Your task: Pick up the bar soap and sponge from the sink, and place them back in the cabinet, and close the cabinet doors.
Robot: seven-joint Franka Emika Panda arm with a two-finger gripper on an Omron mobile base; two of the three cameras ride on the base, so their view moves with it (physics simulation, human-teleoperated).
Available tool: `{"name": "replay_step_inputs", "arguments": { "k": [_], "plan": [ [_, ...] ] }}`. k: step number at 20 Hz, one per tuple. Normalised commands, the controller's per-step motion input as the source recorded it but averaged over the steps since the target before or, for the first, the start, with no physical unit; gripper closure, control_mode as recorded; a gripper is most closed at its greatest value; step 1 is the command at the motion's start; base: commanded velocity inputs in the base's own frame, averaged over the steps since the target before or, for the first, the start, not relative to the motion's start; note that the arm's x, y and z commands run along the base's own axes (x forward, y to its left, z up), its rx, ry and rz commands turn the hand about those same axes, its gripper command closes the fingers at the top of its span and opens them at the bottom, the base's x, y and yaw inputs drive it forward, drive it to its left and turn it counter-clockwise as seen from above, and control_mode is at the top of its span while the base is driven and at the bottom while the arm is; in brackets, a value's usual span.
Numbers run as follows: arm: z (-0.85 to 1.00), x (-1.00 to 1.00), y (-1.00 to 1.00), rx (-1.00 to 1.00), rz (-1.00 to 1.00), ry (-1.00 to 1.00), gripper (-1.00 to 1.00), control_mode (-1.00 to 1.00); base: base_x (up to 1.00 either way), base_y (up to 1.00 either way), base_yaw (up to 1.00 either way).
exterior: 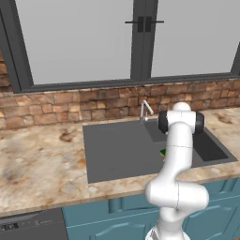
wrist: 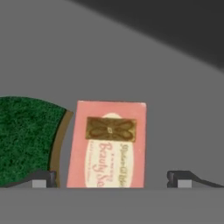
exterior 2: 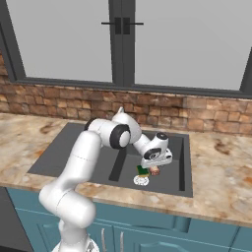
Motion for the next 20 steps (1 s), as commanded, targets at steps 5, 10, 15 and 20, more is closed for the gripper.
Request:
{"name": "replay_step_inputs", "arguments": {
  "k": [5,10,15,20],
  "plan": [
    [-0.13,0.06,0.0,0.0,0.0,0.0,-1.0,-1.0,0.0,0.0,0.0],
    [-0.12,0.06,0.0,0.0,0.01,0.0,-1.0,-1.0,0.0,0.0,0.0],
    [-0.15,0.04,0.0,0.0,0.01,0.0,-1.0,-1.0,0.0,0.0,0.0],
    [-0.13,0.01,0.0,0.0,0.02,0.0,-1.0,-1.0,0.0,0.0,0.0]
  ]
}}
